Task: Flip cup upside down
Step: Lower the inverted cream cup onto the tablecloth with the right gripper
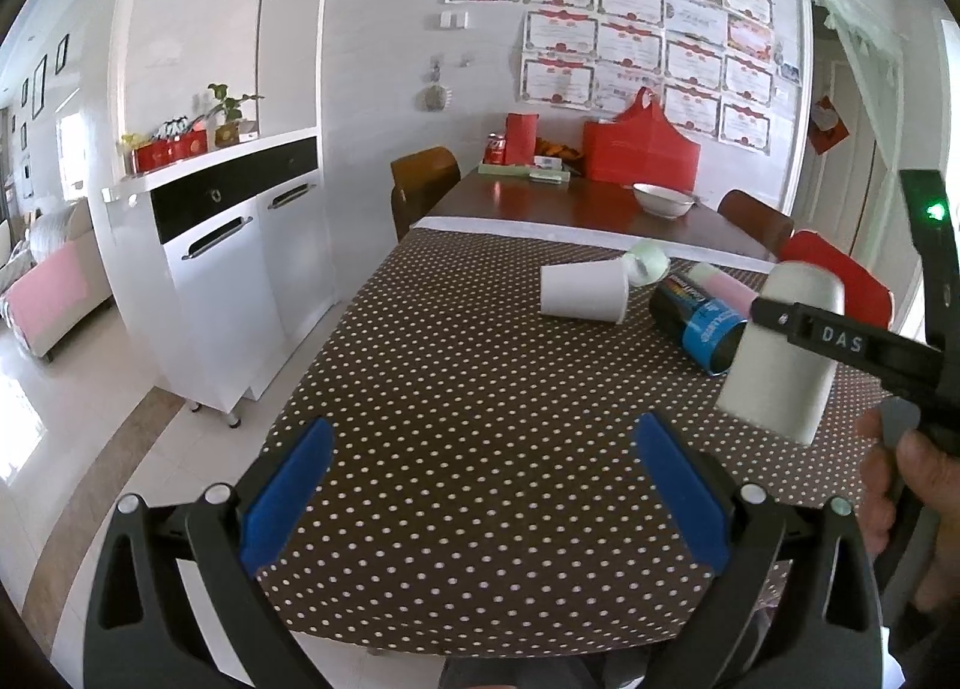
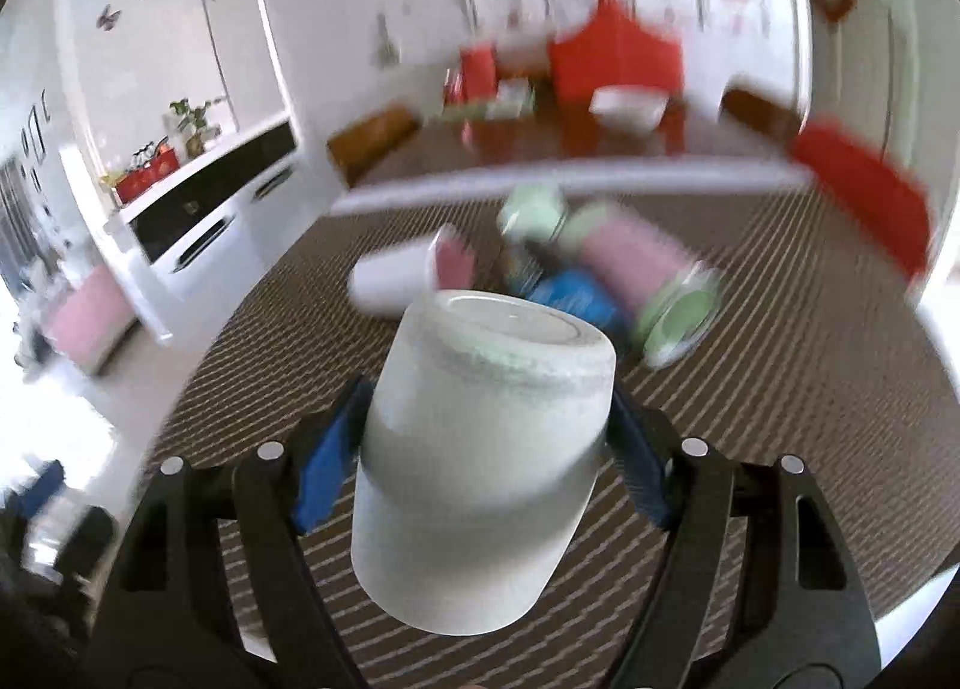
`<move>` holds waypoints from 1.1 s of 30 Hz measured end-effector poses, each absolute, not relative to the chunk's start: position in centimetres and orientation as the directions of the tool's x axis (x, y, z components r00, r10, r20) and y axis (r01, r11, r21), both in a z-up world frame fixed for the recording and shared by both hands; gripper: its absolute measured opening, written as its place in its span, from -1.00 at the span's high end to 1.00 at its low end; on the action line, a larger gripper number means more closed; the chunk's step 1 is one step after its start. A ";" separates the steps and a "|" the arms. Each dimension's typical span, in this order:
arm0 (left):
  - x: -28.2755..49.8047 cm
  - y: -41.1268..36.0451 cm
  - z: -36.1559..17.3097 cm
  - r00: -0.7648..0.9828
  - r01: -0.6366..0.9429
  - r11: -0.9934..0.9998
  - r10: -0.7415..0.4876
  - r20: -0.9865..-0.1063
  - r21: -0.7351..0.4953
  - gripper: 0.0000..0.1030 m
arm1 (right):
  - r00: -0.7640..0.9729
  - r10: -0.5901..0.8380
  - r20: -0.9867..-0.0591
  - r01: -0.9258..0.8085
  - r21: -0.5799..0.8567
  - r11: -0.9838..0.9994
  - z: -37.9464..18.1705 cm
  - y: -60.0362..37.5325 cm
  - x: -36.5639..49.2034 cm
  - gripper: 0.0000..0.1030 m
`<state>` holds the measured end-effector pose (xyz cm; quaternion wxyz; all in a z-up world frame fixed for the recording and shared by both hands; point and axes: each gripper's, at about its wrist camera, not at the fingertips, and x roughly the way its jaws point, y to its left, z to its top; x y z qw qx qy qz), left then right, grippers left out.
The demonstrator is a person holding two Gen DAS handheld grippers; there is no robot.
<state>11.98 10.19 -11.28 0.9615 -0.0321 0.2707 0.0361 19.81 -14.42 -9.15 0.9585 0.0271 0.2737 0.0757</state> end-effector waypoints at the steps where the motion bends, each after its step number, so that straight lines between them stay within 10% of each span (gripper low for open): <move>1: 12.0 9.9 -11.1 0.854 -0.082 0.995 0.046 -0.518 -0.047 -0.92 | 0.875 0.112 -0.470 -0.112 0.029 0.993 -9.0 -14.8 19.3 -0.44; 28: 11.7 4.4 -10.5 0.854 -0.012 1.000 0.009 -0.521 -0.003 -0.92 | 0.889 0.027 -0.457 -0.063 -0.062 0.996 -15.0 -14.7 18.7 -0.45; 33: 11.4 4.1 -10.2 0.858 -0.009 1.000 0.008 -0.514 0.000 -0.92 | 0.896 0.043 -0.441 -0.078 -0.061 0.995 -14.5 -14.6 18.2 -0.69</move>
